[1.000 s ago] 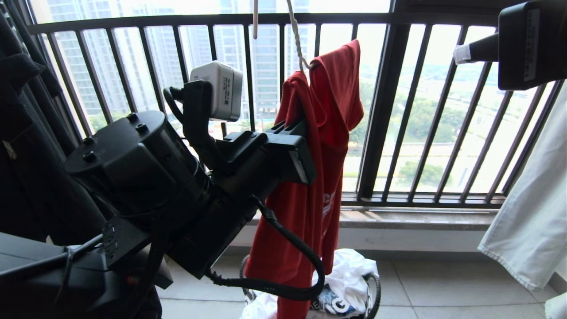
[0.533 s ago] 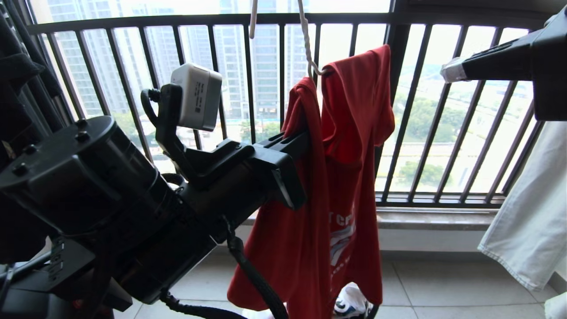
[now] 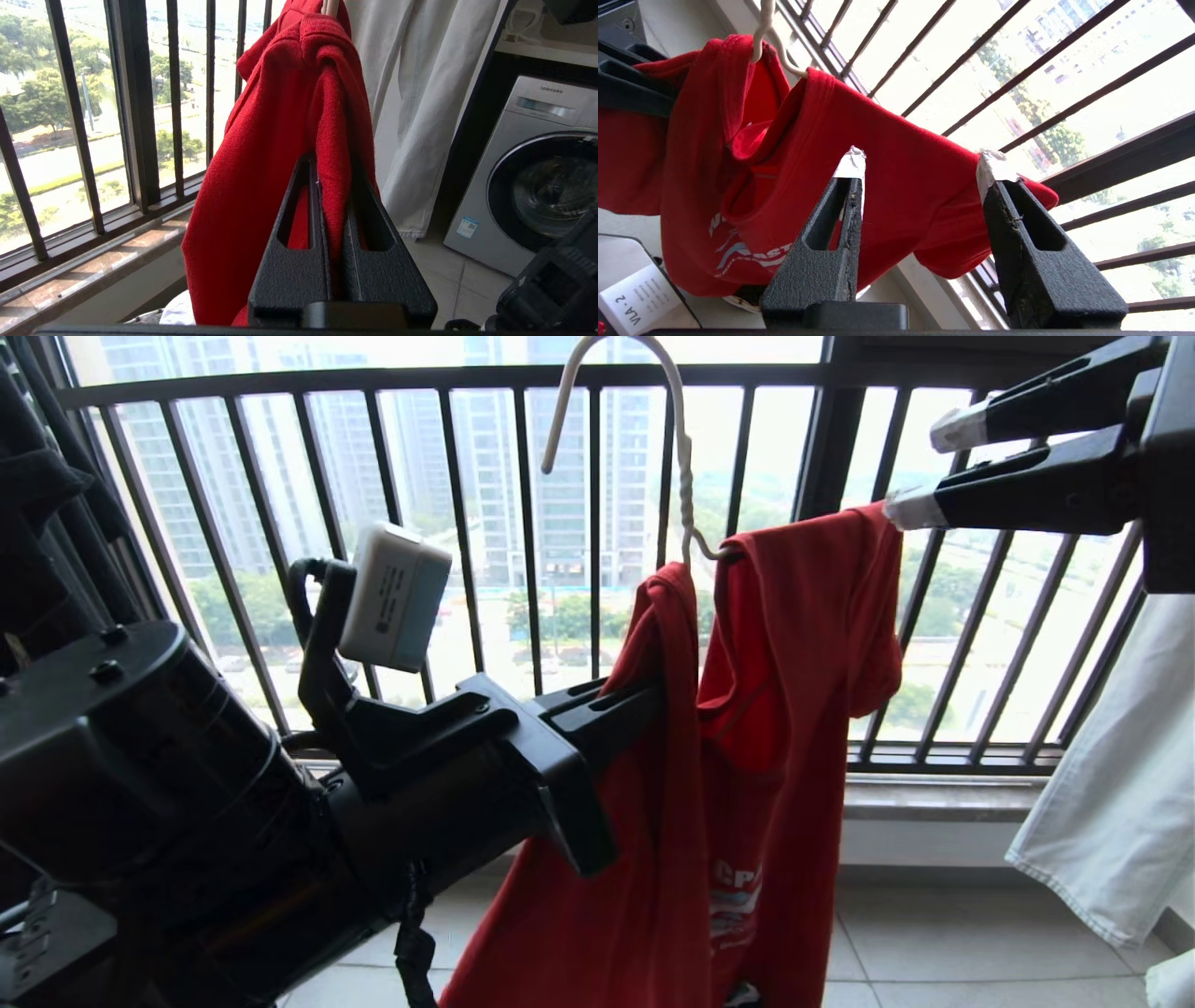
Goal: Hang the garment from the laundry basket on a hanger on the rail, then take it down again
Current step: Hang the clothes on the clothes rack
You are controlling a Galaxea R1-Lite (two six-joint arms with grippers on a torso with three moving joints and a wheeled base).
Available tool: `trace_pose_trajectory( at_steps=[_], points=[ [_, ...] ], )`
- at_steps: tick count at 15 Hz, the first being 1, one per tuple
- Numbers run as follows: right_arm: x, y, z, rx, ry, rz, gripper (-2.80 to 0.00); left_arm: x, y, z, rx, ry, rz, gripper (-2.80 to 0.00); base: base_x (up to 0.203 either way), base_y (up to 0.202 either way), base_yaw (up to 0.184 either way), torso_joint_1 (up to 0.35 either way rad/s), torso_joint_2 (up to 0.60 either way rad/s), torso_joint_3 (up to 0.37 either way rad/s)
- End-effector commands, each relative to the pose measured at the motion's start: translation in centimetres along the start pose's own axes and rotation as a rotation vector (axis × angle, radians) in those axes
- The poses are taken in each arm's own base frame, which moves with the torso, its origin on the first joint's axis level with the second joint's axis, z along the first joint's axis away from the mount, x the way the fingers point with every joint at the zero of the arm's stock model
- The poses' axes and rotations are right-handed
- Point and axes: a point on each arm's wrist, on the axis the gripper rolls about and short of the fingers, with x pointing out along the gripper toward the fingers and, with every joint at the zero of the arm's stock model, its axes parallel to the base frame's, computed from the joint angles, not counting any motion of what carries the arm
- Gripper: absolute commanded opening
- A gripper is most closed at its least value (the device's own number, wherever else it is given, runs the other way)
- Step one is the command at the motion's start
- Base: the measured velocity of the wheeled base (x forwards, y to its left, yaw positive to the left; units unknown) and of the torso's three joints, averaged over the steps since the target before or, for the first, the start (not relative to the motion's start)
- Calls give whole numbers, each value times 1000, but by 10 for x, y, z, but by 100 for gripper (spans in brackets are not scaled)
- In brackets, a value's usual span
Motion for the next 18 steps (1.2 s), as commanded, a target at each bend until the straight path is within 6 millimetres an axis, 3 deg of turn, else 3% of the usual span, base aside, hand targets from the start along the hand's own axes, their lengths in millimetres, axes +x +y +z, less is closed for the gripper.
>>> trace_pose_trajectory(
  at_steps=[1, 10, 14, 18],
  points=[
    [15, 1, 4, -30, 12, 6, 0, -12, 0, 7, 1, 1, -42, -280, 0, 0, 0, 0, 0, 0],
    [18, 9, -8, -237, 131, 146, 0, -34, 5, 17, 8, 58, -124, -280, 0, 0, 0, 0, 0, 0],
    [14, 9, -8, -259, 136, 160, 0, -36, 6, 15, 3, 97, -118, -280, 0, 0, 0, 0, 0, 0],
    [20, 18, -16, -265, 179, 281, 0, -38, 7, 17, 2, 98, -139, -280, 0, 0, 0, 0, 0, 0]
  ],
)
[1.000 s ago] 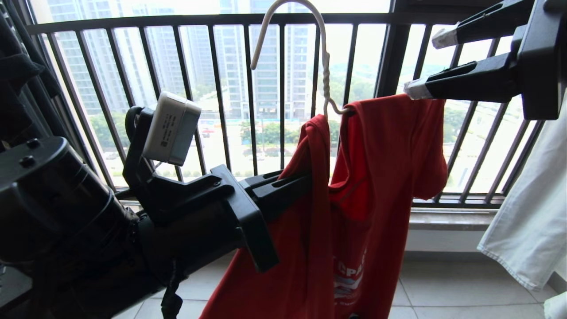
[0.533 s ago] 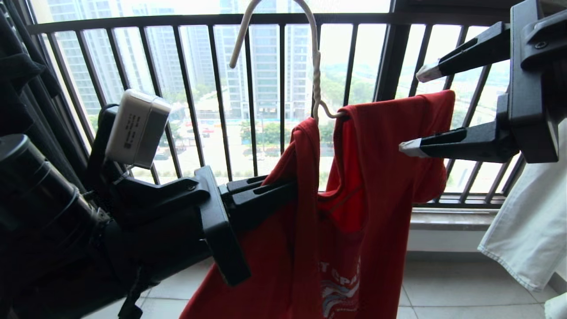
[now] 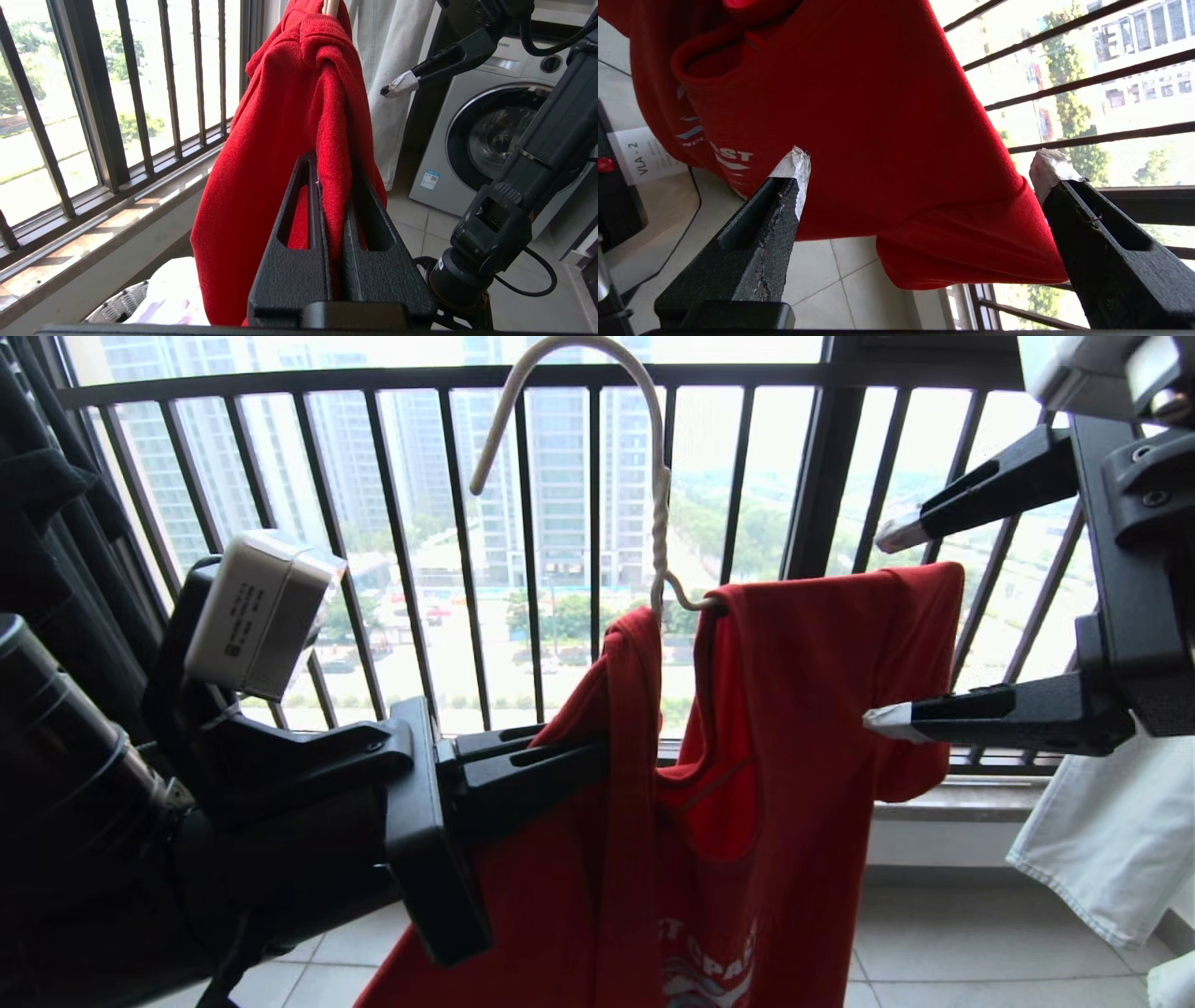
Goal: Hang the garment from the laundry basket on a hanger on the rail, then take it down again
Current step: Hang the clothes on the clothes rack
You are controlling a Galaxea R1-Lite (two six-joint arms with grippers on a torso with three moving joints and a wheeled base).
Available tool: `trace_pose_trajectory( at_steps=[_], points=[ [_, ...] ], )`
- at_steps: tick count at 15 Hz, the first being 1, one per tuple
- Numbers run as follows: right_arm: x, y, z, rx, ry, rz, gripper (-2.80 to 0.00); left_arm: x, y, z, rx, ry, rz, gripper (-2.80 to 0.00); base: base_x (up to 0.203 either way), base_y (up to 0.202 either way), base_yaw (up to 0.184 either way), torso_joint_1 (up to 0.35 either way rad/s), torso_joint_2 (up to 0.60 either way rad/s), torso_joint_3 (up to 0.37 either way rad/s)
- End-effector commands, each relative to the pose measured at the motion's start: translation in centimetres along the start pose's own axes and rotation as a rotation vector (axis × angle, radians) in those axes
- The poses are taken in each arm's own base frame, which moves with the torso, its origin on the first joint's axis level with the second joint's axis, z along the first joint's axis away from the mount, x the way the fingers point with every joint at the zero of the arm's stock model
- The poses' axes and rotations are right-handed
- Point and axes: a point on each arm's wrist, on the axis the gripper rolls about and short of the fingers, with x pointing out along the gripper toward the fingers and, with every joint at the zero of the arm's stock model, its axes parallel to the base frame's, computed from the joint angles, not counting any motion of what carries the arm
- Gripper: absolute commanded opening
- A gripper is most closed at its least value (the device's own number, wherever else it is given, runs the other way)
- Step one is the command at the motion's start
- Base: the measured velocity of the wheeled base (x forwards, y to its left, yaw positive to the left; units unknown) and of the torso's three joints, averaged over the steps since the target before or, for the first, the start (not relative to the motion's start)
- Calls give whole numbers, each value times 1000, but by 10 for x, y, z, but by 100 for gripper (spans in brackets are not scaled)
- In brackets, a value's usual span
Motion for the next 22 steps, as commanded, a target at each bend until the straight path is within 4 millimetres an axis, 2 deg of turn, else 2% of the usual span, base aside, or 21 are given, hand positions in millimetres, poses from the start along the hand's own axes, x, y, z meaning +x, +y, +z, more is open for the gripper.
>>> trace_pose_trajectory(
  at_steps=[1, 5, 9, 12, 15, 22],
  points=[
    [10, 2, 1, -7, 5, 43, 0, -2, 0, 0, 0, 2, -4, -280, 0, 0, 0, 0, 0, 0],
    [10, 4, 0, -4, -15, 93, 0, -9, -4, -4, -39, 110, -56, -280, 0, 0, 0, 0, 0, 0],
    [4, 13, -9, 5, 9, 208, 0, -8, -4, -6, -43, 119, -61, -280, 0, 0, 0, 0, 0, 0],
    [3, 18, -13, 12, 18, 303, 0, -15, -9, 1, -36, 101, -97, -280, 0, 0, 0, 0, 0, 0],
    [6, 19, -12, 16, -4, 329, 0, -23, -16, 2, -61, 156, -142, -280, 0, 0, 0, 0, 0, 0],
    [11, 19, -10, 38, -15, 348, 0, -25, -24, 4, -66, 157, -181, -280, 0, 0, 0, 0, 0, 0]
  ],
)
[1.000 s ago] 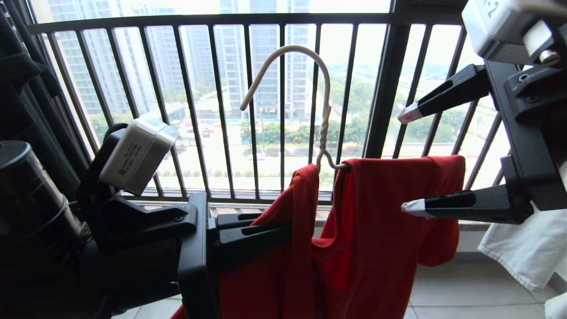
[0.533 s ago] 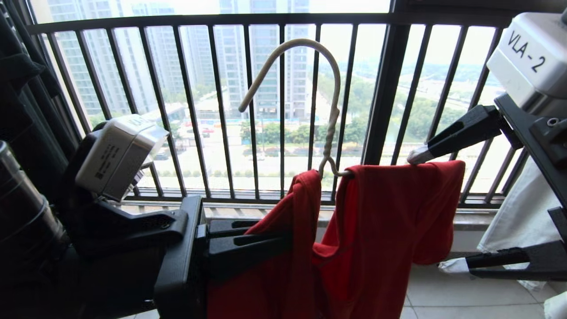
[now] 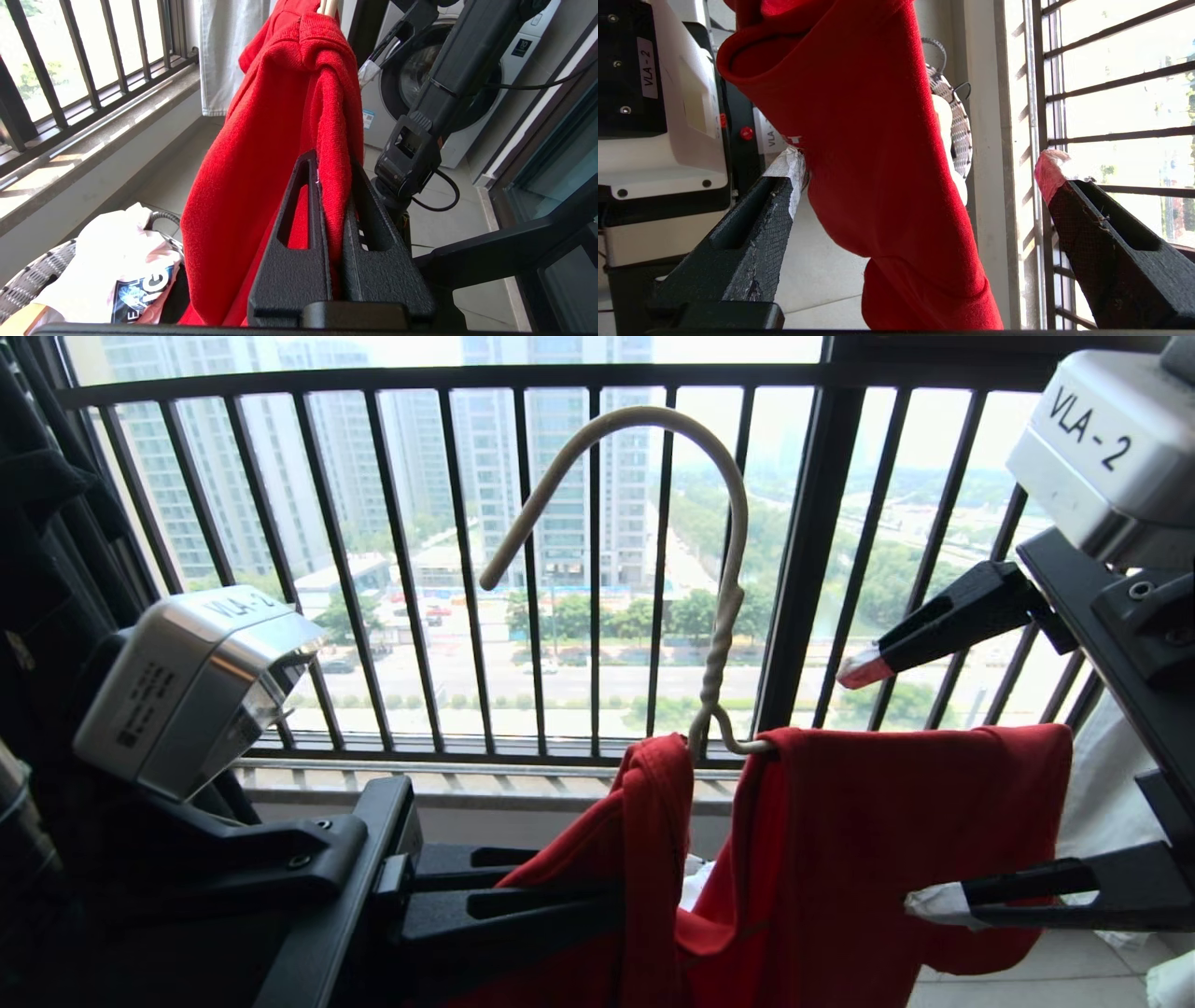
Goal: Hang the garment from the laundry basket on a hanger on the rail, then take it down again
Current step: Hang the clothes on the clothes rack
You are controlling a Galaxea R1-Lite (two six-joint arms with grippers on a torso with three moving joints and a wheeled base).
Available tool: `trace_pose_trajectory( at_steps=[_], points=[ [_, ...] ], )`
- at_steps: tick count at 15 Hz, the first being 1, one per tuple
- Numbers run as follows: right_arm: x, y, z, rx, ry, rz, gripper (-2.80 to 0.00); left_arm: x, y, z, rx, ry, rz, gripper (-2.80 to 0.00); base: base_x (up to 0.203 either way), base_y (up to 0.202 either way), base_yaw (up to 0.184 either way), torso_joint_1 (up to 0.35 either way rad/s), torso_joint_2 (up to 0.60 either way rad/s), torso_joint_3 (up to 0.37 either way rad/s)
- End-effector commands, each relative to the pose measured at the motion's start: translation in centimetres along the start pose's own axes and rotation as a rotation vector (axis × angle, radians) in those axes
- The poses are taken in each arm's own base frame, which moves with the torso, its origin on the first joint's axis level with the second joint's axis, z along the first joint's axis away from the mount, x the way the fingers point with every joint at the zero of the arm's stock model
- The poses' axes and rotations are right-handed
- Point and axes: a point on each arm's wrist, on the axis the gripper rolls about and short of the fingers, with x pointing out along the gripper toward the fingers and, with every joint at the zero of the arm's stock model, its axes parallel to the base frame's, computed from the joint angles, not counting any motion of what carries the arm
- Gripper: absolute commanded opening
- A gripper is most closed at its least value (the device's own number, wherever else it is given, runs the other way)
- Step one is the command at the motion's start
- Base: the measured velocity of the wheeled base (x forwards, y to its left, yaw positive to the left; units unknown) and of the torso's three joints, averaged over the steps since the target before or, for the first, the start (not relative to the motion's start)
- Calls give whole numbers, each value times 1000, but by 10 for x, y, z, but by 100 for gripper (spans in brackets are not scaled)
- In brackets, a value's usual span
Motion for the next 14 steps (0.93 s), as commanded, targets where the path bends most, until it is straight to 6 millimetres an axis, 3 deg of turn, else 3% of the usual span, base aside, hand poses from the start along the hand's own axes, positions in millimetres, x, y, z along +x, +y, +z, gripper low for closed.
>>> trace_pose_trajectory(
  at_steps=[1, 14],
  points=[
    [5, 0, 0, 32, -4, 40, 0, -5, -4, 4, 12, -23, -11, -280, 0, 0, 0, 0, 0, 0],
    [15, -4, 6, 70, -70, 113, 0, -16, -16, 15, 14, -77, -40, -280, 0, 0, 0, 0, 0, 0]
  ],
)
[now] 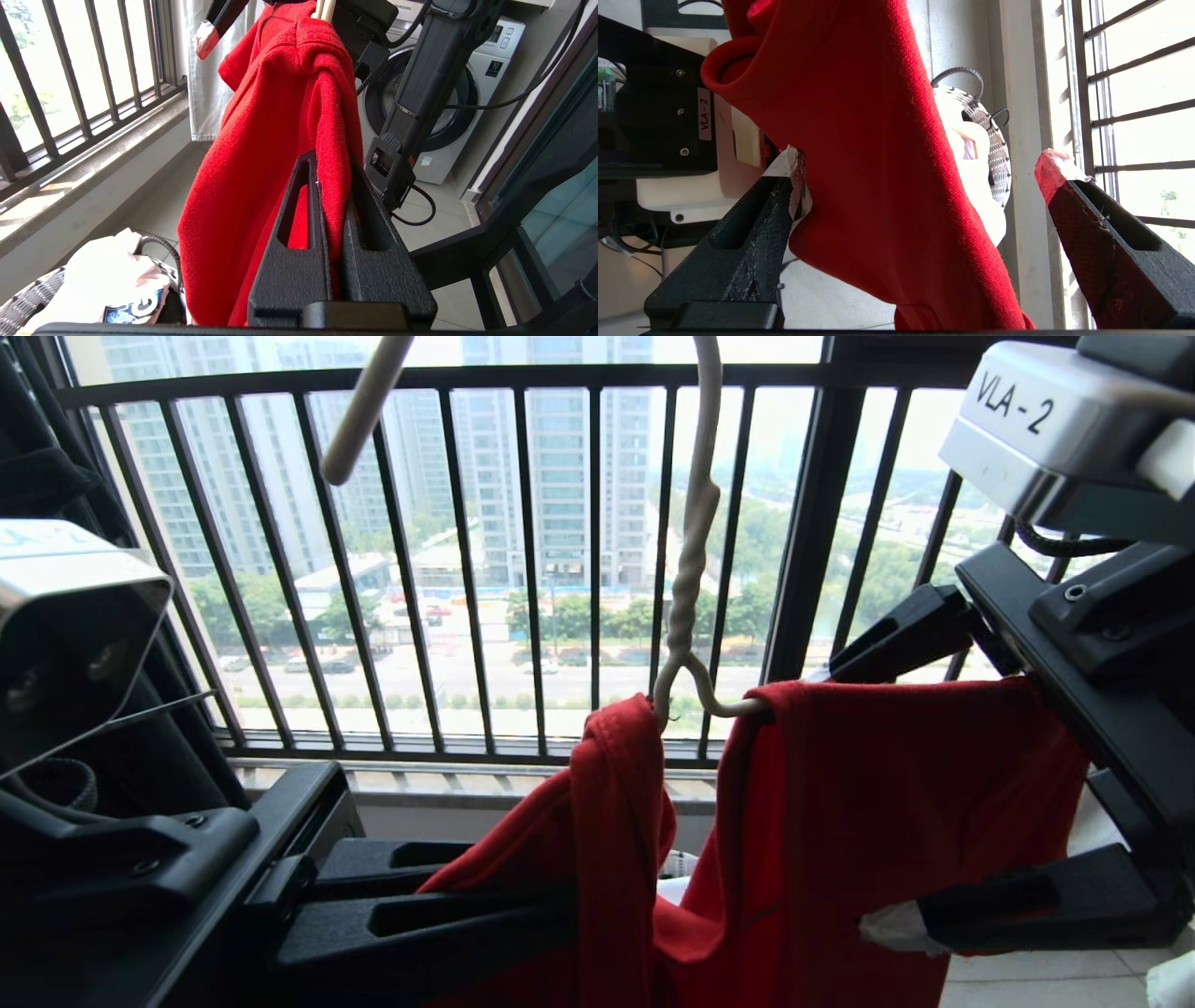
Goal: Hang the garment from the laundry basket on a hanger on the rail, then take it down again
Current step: Hang the clothes on the clothes rack
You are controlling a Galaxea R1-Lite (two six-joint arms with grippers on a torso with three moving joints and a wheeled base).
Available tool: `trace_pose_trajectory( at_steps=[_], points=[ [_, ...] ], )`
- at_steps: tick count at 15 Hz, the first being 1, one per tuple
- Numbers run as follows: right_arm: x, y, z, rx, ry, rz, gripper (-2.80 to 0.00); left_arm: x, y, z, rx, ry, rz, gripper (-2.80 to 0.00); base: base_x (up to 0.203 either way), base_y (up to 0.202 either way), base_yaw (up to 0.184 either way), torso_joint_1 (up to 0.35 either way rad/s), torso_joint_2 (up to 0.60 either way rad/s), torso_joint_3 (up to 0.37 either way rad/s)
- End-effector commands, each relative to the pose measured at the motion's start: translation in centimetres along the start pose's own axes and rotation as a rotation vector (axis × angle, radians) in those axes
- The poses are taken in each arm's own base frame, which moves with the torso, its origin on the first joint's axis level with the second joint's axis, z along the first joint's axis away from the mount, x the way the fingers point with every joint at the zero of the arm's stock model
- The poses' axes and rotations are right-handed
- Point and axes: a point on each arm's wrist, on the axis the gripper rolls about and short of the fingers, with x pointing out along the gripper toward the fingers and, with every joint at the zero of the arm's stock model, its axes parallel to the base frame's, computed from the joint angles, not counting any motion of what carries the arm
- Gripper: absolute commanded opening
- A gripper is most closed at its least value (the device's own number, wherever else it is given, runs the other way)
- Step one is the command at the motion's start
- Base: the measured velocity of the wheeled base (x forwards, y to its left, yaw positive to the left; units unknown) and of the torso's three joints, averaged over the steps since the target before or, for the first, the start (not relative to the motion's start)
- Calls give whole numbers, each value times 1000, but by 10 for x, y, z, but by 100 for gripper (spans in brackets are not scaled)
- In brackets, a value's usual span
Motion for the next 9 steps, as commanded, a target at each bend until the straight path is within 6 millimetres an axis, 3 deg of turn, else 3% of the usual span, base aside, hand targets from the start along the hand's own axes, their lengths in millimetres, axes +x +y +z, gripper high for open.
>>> trace_pose_trajectory(
  at_steps=[1, 8, 9],
  points=[
    [1, 0, 0, 2, -1, 12, 0, 0, 0, 1, 3, -6, -4, -280, 0, 0, 0, 0, 0, 0],
    [2, -1, 4, 42, -53, 26, 0, 2, 0, 7, -36, -26, -2, -280, 0, 0, 0, 0, 0, 0],
    [1, -1, 4, 37, -55, 25, -280, 2, 0, 8, -35, -29, -1, -280, 0, 0, 0, 0, 0, 0]
  ],
)
